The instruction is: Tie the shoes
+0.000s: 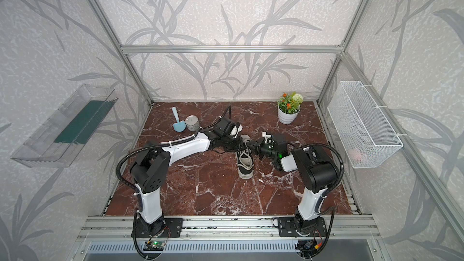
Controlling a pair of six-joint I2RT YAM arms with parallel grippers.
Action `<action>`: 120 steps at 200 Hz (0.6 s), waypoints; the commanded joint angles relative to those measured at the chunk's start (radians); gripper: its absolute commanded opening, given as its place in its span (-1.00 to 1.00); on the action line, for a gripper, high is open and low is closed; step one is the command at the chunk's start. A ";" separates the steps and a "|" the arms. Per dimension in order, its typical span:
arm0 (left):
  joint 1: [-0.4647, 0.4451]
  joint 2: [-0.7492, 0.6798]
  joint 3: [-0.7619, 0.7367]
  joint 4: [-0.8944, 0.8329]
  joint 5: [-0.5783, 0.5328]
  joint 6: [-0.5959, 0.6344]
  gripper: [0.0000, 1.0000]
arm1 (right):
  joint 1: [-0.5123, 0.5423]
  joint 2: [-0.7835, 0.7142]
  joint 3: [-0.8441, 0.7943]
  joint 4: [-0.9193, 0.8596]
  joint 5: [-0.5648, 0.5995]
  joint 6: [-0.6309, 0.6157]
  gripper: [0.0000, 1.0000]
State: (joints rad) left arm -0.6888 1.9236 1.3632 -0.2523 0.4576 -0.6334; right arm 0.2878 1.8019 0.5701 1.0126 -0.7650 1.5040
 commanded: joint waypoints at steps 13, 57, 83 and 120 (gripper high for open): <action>0.007 -0.031 -0.019 0.057 0.022 -0.024 -0.65 | -0.001 0.010 -0.010 0.047 -0.021 0.009 -1.00; 0.012 -0.034 -0.040 0.093 0.028 -0.042 -0.69 | -0.001 0.010 -0.015 0.051 -0.024 0.009 -1.00; 0.013 -0.046 -0.047 0.097 0.012 -0.042 -0.88 | -0.001 0.004 -0.016 0.037 -0.024 0.000 -1.00; 0.018 -0.064 -0.046 0.064 -0.016 -0.027 -1.00 | -0.002 -0.011 -0.019 0.009 -0.019 -0.021 -0.79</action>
State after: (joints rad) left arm -0.6811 1.9102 1.3243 -0.1810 0.4679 -0.6704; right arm 0.2871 1.8027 0.5636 1.0271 -0.7692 1.5105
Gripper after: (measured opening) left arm 0.048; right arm 0.091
